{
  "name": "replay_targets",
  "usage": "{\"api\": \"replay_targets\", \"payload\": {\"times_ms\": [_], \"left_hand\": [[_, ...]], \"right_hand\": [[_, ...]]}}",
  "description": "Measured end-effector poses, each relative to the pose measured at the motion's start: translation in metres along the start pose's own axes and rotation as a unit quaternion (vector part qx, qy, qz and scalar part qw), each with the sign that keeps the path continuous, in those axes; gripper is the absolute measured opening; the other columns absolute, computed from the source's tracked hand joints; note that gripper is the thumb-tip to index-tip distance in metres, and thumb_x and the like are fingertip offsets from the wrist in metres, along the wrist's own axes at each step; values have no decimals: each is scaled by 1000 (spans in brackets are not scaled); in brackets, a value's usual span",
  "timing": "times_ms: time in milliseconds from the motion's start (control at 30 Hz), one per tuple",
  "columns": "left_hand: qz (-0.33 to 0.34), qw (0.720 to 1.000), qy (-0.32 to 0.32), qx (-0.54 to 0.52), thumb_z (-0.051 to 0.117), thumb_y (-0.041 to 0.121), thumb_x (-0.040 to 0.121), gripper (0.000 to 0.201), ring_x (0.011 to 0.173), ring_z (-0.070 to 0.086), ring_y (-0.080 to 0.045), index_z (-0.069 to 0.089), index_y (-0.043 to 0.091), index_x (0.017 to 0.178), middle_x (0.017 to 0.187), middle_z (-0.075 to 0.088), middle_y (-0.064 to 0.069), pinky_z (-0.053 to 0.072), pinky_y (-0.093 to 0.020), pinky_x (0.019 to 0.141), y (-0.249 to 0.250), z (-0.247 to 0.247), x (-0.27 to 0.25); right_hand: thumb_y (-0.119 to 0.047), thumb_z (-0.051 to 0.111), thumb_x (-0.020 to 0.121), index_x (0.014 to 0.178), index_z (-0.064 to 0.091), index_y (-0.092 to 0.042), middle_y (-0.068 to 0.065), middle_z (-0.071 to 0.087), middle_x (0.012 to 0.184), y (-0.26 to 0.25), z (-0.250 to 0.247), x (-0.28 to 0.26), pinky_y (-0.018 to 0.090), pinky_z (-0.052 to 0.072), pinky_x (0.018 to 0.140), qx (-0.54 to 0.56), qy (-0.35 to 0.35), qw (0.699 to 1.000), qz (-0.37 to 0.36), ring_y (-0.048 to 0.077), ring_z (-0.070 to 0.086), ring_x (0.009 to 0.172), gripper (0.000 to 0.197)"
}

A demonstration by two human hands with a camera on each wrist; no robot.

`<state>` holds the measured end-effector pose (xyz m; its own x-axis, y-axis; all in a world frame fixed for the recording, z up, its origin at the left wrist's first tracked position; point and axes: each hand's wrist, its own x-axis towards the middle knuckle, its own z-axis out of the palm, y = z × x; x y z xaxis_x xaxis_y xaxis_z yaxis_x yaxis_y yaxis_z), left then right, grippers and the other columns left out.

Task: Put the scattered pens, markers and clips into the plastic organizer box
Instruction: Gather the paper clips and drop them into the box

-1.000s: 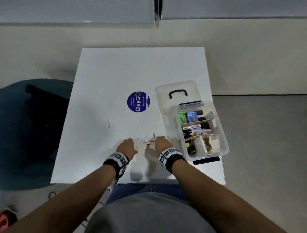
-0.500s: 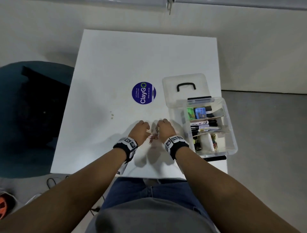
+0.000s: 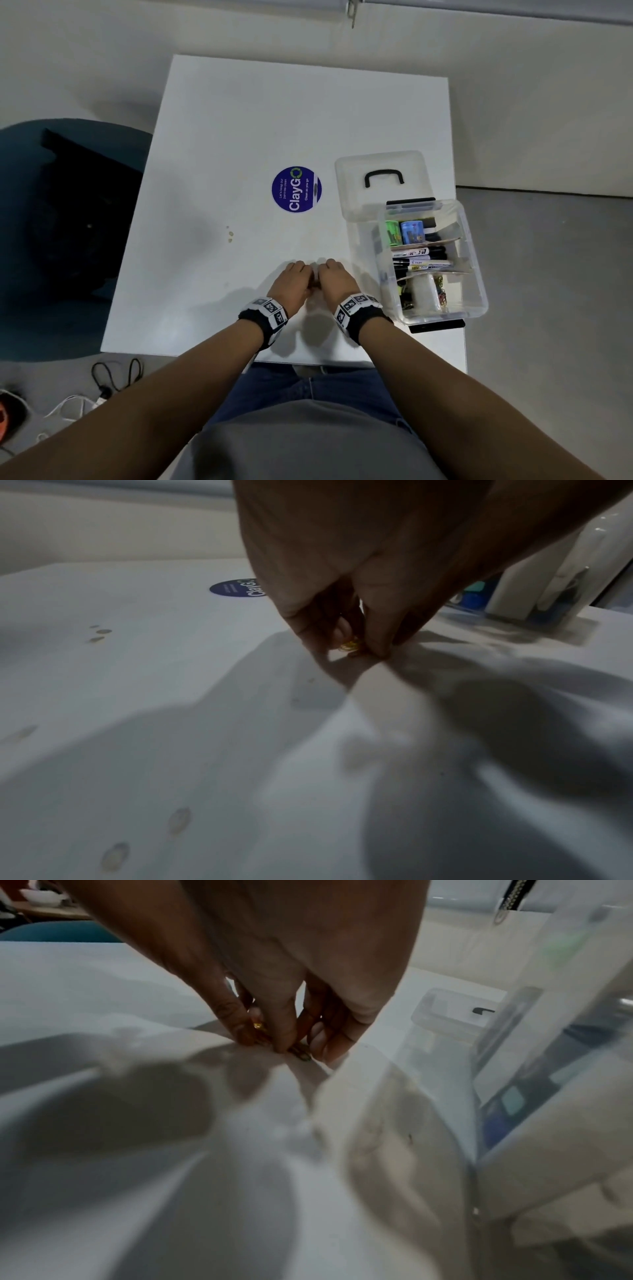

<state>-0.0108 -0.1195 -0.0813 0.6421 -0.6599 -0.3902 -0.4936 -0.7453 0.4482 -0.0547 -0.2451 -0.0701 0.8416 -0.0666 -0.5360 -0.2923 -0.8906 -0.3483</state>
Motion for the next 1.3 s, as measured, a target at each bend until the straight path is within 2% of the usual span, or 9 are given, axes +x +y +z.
{"api": "replay_targets", "payload": {"times_ms": [200, 333, 467, 600, 700, 833, 1000, 1133, 1300], "left_hand": [[-15, 1000, -16, 21, 54, 9, 91, 15, 107, 52, -33, 56, 4, 105, 111, 57, -15, 43, -38, 92, -7, 6, 1], [-9, 999, -29, 45, 52, 17, 96, 22, 111, 49, -32, 55, 2, 112, 117, 55, -16, 42, -38, 96, -6, 7, 2], [-9, 995, -30, 94, 51, 16, 96, 23, 112, 49, -32, 52, 4, 115, 119, 54, -15, 44, -39, 94, -5, 9, 0], [-10, 993, -22, 116, 46, 6, 91, 22, 106, 53, -33, 52, 4, 112, 115, 58, -16, 42, -37, 87, -1, 8, -3], [-11, 996, -18, 81, 49, 6, 90, 16, 102, 55, -34, 52, 4, 106, 110, 61, -16, 42, -38, 85, -4, 4, -3], [-41, 999, -14, -6, 50, 8, 90, 16, 97, 58, -32, 55, 5, 105, 107, 62, -14, 44, -38, 80, -4, -4, -3], [-53, 992, 34, -106, 56, 16, 91, 6, 82, 58, -22, 59, 16, 97, 89, 60, -1, 38, -27, 67, 9, -32, -5], [-2, 977, 83, -196, 61, 17, 89, 6, 80, 61, -16, 61, 17, 95, 88, 65, 2, 49, -28, 73, 58, -70, -1], [101, 966, 42, -236, 61, 14, 90, 7, 81, 64, -16, 62, 15, 97, 91, 66, -2, 53, -29, 74, 155, -81, 17]], "right_hand": [[-4, 37, 95, 129, 44, 0, 18, 48, 131, 3, 3, -6, 40, 44, 94, -22, -6, 999, 37, 32, 47, 122, 35], [-20, 45, 98, 130, 45, -1, 17, 49, 131, 8, 5, -5, 40, 45, 94, 14, -7, 996, 86, 33, 49, 121, 37], [-21, 49, 94, 121, 51, -2, 16, 55, 124, 11, 3, -6, 38, 46, 90, 73, 8, 988, 133, 33, 55, 114, 33], [-24, 51, 89, 109, 58, -6, 13, 64, 111, 12, -1, -8, 34, 47, 76, 120, 21, 979, 165, 32, 63, 102, 27], [-21, 54, 88, 103, 58, -8, 12, 67, 103, 13, -3, -9, 31, 47, 71, 135, 13, 975, 174, 31, 65, 96, 20], [-21, 57, 88, 92, 59, -12, 11, 69, 97, 13, -12, -14, 35, 54, 76, 178, 34, 966, 182, 29, 66, 90, 10], [-13, 63, 82, 86, 62, -11, 8, 69, 85, 2, -47, -29, 41, 57, 74, 273, 135, 944, 128, 26, 66, 79, 4], [-11, 67, 84, 87, 63, -11, 4, 70, 81, 21, -97, -70, 22, 52, 67, 321, 239, 913, 80, 16, 64, 74, 5], [-13, 69, 84, 83, 59, -18, -6, 66, 74, 86, -122, -143, 14, 46, 61, 317, 334, 875, 151, 9, 62, 66, 11]]}}
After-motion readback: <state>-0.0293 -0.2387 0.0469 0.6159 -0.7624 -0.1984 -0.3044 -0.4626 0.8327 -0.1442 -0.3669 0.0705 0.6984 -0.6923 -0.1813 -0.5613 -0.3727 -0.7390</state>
